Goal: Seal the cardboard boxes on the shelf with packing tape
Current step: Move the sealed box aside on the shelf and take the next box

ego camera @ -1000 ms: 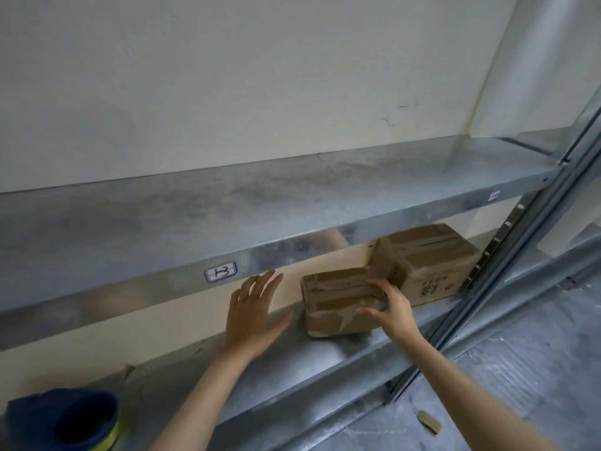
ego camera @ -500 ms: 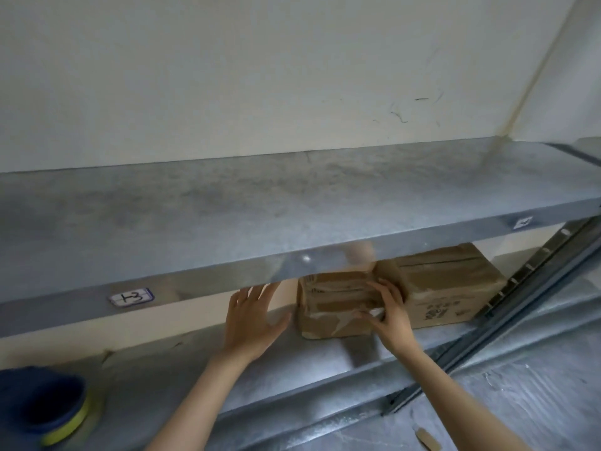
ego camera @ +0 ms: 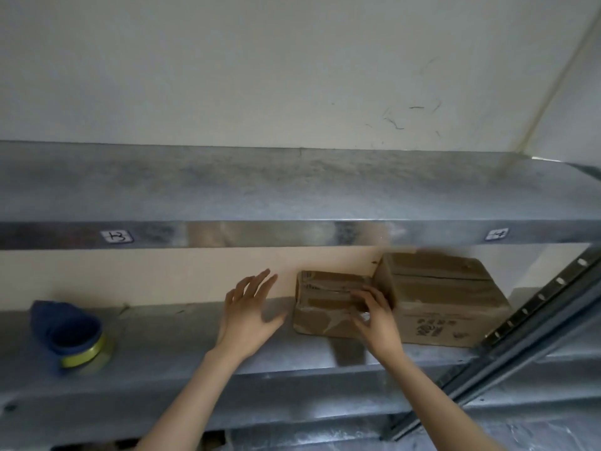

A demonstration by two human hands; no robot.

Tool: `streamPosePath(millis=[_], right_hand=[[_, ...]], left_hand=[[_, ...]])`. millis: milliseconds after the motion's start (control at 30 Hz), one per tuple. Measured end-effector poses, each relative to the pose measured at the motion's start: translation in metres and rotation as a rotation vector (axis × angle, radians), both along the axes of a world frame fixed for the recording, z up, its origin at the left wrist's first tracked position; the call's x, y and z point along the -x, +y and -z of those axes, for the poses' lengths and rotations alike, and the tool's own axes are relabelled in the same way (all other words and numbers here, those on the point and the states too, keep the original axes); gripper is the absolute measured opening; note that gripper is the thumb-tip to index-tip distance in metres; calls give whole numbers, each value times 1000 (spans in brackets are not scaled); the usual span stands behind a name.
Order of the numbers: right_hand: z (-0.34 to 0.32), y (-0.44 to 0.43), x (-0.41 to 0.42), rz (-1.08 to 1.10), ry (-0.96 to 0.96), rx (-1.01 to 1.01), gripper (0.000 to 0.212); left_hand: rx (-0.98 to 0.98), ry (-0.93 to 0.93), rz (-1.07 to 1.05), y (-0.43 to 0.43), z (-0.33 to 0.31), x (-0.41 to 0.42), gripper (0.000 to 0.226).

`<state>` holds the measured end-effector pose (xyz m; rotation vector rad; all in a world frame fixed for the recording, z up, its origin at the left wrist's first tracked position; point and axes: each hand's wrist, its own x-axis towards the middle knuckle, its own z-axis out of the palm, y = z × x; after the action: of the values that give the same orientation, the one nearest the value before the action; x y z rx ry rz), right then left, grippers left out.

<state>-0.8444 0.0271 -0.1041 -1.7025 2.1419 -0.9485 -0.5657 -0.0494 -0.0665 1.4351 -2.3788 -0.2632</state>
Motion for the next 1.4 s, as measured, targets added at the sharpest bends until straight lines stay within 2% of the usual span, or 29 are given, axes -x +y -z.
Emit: streamPosePath(millis=[333, 467, 567, 733, 900, 1400], right_hand=[[-48, -11, -40, -120, 82, 73, 48], [-69, -37, -82, -238, 114, -8, 62], [-84, -55, -125, -301, 198, -83, 68], [-98, -69, -208, -434, 255, -65, 71], [-100, -73, -297, -511, 302, -33, 73], [-98, -92, -541, -592, 279, 5, 72]], left_hand=[[95, -18, -189, 41, -22, -42, 76], [129, -66, -293, 51, -34, -80, 77], [150, -115, -390, 55, -44, -114, 78], [131, -177, -546, 64, -53, -179, 84], [152, -210, -651, 74, -60, -257, 78], [183, -212, -714, 73, -57, -516, 84]])
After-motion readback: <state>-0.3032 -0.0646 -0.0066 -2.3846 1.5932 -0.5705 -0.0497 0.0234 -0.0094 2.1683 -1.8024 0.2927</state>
